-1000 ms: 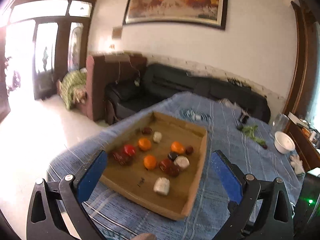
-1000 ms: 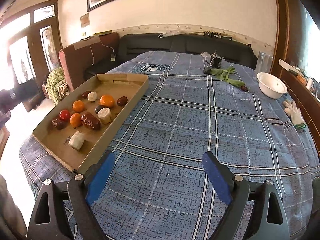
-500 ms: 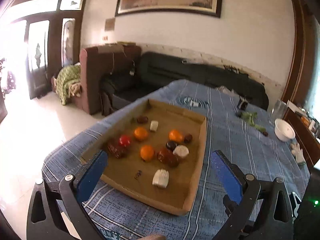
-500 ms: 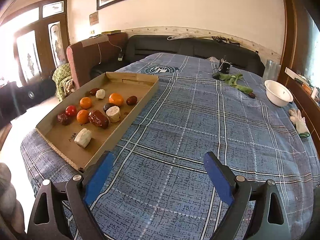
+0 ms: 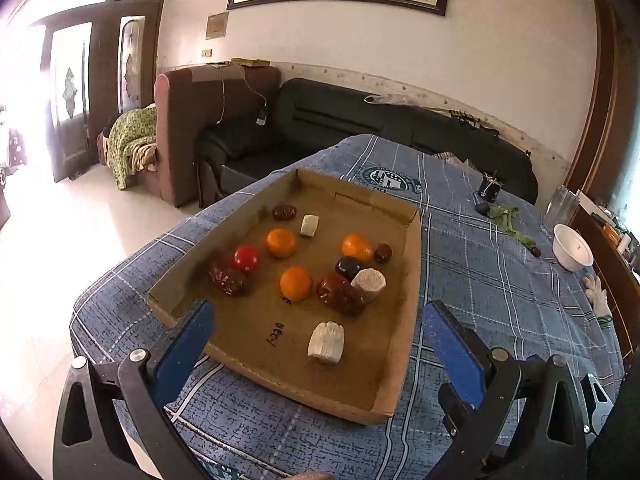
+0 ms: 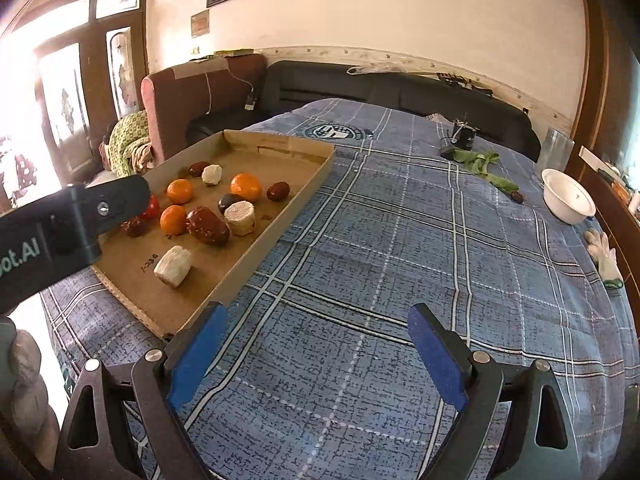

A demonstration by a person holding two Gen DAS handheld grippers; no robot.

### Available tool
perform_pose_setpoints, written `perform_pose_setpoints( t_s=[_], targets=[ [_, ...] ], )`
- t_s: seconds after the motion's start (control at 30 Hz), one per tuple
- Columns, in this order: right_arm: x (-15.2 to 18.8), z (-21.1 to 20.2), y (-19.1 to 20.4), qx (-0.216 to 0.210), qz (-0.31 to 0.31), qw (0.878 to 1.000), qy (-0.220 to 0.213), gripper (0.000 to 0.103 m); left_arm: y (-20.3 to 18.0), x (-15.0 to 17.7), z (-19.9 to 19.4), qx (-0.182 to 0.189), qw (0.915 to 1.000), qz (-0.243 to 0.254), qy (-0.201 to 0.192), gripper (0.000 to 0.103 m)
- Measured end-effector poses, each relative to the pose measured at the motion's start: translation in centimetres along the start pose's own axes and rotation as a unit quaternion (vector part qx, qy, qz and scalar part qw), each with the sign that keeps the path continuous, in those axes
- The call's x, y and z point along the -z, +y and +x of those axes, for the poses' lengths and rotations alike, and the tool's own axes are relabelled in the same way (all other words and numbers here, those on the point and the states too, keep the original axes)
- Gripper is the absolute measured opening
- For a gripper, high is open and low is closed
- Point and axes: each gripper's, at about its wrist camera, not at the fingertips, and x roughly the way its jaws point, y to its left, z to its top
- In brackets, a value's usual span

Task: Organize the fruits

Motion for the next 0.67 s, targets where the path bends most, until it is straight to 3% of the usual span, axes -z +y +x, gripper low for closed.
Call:
perform_pose_setpoints(
  t_s=[0.5, 0.67],
  targets=[
    [-0.3, 0.8, 1.0, -0.018, -0.014, 1.000, 0.011, 0.096, 0.5, -0.3, 1.6, 0.017, 0.9994, 0.000, 0.029, 0.103],
    [-0.4, 1.0, -0.1, -0.038, 0.008, 0.999, 0.018, 0.096, 1.2, -1.2, 1.7, -0.011, 0.9997, 0.002, 0.024, 0.103]
  ],
)
